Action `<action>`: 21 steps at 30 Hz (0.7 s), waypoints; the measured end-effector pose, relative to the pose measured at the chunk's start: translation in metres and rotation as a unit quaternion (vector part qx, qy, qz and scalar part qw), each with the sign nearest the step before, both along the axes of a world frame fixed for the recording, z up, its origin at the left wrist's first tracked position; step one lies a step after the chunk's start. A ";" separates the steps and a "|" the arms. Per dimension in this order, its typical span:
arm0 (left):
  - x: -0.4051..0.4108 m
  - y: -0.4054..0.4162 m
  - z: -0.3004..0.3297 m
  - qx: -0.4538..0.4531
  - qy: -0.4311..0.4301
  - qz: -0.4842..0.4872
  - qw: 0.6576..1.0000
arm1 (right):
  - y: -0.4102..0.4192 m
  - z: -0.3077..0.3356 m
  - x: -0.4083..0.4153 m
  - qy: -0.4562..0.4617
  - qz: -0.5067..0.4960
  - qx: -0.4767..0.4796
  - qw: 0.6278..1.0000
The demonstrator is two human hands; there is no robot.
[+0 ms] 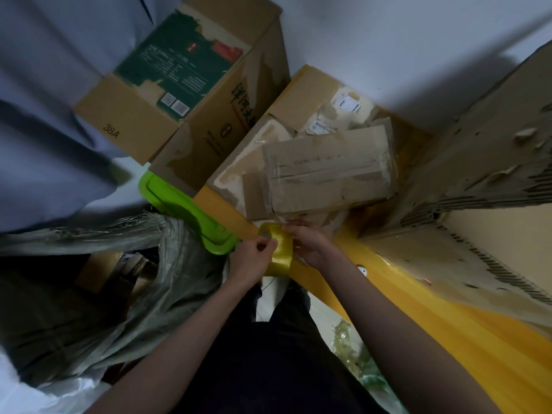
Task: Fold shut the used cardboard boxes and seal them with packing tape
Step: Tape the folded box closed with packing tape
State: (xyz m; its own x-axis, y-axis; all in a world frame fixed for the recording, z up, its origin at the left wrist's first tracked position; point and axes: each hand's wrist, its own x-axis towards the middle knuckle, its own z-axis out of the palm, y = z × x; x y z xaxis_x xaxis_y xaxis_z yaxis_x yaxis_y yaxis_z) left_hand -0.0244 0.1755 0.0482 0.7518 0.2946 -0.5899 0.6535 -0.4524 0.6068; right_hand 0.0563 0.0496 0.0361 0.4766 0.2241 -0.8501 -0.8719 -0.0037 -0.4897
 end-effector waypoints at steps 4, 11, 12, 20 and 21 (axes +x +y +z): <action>0.006 0.007 0.008 0.070 -0.002 -0.042 0.997 | 0.005 -0.012 -0.003 0.076 -0.027 0.046 0.996; 0.011 0.018 0.007 0.122 -0.065 -0.099 0.985 | 0.002 -0.016 -0.024 0.076 -0.050 0.007 0.996; 0.012 0.018 0.007 0.124 -0.075 -0.126 0.981 | 0.000 -0.015 -0.027 0.052 -0.053 0.002 0.997; 0.022 -0.011 0.031 0.066 -0.166 -0.161 0.971 | -0.036 0.022 -0.049 -0.183 0.030 -0.063 0.981; 0.025 -0.016 0.034 0.065 -0.171 -0.158 0.970 | -0.042 0.026 -0.054 -0.201 0.027 -0.071 0.977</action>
State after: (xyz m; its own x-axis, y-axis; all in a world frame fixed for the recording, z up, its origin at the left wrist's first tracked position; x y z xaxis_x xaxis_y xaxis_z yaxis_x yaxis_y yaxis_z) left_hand 0.0006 0.1594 0.0824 0.9619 0.0732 -0.2633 0.2404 -0.6844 0.6883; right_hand 0.0025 0.0076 0.0625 0.7682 0.1523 -0.6219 -0.6066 -0.1375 -0.7830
